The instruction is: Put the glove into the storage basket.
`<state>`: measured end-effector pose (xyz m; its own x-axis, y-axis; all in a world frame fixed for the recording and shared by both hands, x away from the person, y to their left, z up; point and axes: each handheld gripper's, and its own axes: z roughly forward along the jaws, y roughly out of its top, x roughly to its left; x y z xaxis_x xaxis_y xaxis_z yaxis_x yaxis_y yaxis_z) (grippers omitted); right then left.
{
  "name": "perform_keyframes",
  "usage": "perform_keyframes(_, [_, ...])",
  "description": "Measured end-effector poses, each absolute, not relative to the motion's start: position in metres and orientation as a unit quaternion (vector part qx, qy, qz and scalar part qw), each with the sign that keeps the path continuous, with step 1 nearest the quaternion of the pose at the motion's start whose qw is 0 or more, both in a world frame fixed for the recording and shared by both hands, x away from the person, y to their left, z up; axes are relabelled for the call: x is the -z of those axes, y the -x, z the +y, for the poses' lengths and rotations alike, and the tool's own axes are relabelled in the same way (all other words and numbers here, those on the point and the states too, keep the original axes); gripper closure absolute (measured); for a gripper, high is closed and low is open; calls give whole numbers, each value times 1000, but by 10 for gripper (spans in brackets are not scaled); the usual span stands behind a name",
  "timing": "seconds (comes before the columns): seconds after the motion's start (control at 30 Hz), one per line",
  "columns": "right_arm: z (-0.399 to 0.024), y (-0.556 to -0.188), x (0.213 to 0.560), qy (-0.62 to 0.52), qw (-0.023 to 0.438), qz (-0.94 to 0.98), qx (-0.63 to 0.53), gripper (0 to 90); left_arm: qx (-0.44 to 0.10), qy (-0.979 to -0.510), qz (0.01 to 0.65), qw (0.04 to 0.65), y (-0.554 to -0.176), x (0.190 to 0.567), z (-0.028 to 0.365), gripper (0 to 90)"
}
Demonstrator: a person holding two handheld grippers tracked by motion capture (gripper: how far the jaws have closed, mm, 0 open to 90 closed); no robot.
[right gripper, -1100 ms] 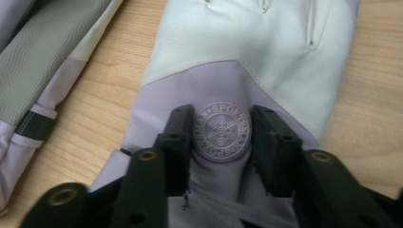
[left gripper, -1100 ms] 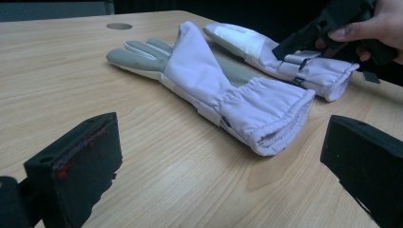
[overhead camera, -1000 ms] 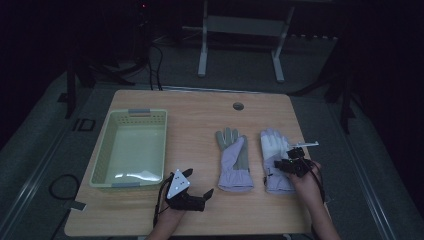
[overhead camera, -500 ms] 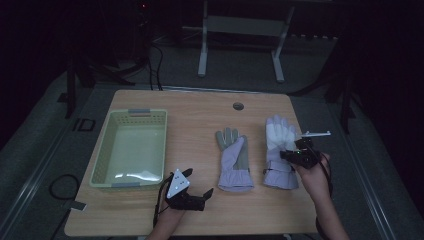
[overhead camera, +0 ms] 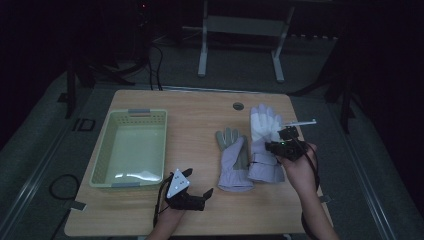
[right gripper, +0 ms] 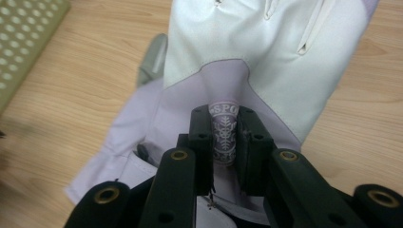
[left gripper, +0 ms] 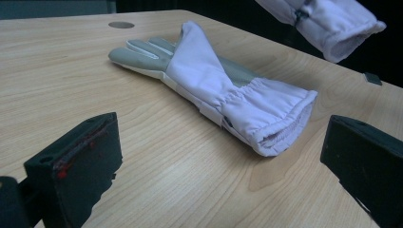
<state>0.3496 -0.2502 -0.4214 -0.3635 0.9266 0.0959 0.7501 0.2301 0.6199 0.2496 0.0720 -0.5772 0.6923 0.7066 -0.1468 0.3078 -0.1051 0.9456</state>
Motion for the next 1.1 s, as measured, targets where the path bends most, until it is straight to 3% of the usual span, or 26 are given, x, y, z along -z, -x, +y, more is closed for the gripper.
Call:
perform_keyframes(0.2, [-215, -345, 421, -540, 155, 771, -300, 788, -172, -719, 355, 572, -250, 577, 72, 2])
perform_keyframes(0.47, [-182, -343, 437, -544, 119, 774, -300, 787, -178, -721, 352, 569, -250, 577, 71, 2])
perform_keyframes(1.1, [-165, -369, 488, -556, 99, 790, -239, 762, -178, -721, 352, 570, -250, 577, 71, 2])
